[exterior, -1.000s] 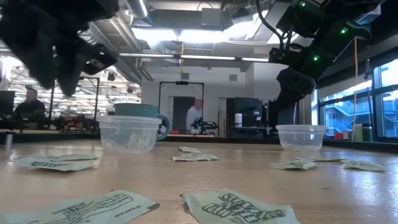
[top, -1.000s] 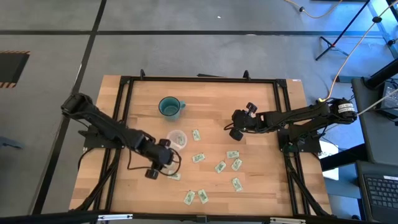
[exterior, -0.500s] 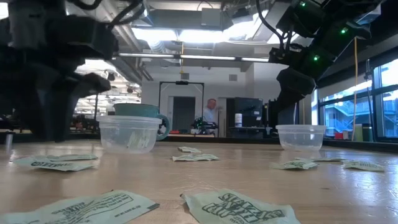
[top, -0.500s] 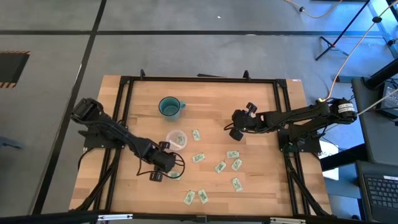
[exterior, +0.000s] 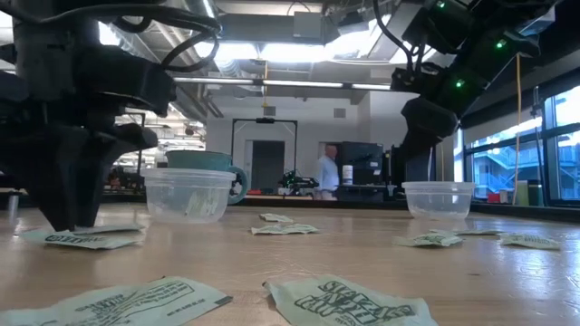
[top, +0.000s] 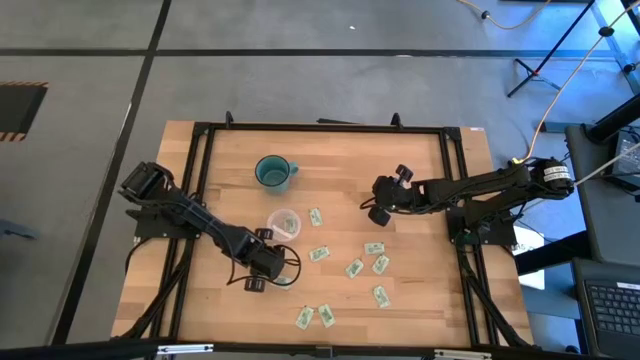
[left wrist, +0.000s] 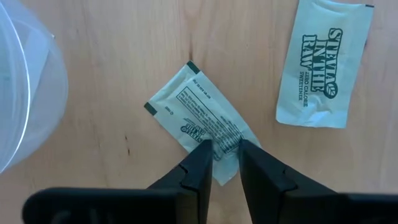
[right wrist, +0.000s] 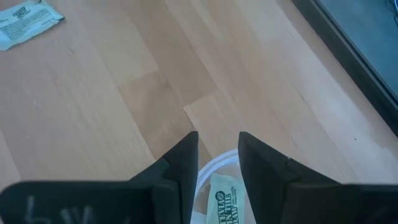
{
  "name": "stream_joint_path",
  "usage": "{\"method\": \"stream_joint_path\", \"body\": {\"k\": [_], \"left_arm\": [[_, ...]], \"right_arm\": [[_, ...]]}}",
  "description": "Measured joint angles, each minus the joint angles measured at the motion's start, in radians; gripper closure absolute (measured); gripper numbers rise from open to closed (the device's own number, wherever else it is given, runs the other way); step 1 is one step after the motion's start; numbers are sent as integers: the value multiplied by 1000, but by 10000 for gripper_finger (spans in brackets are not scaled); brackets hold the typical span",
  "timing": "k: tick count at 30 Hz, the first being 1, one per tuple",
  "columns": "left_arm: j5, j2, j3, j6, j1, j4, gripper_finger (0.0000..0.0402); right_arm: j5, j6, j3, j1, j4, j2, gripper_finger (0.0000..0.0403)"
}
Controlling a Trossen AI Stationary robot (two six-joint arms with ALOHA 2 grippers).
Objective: Pick and place Stevia / Truvia into bins
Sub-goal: Put the white stevia packet into the left transparent container
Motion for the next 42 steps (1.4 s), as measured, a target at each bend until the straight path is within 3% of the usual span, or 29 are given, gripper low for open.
{"method": "stream_joint_path", "body": {"k": [16,27,31,36,42], "left_arm": [[21,-37,-7,-1,0,-5,383],[27,-260,-10,-27,-2,-46,396],[-58,-351,-9,-24,-1,-34,397],[-276,-405,-8,96,10,-20,396],[-281,-380,-8,131,106,-26,397]], "right_arm": [[0,-3,0,0,19,0,285],[1,-3,0,0,20,0,285],[1,-4,0,0,21,0,285],[2,-4,0,0,33,0,285],[2,-4,0,0,36,0,285]]}}
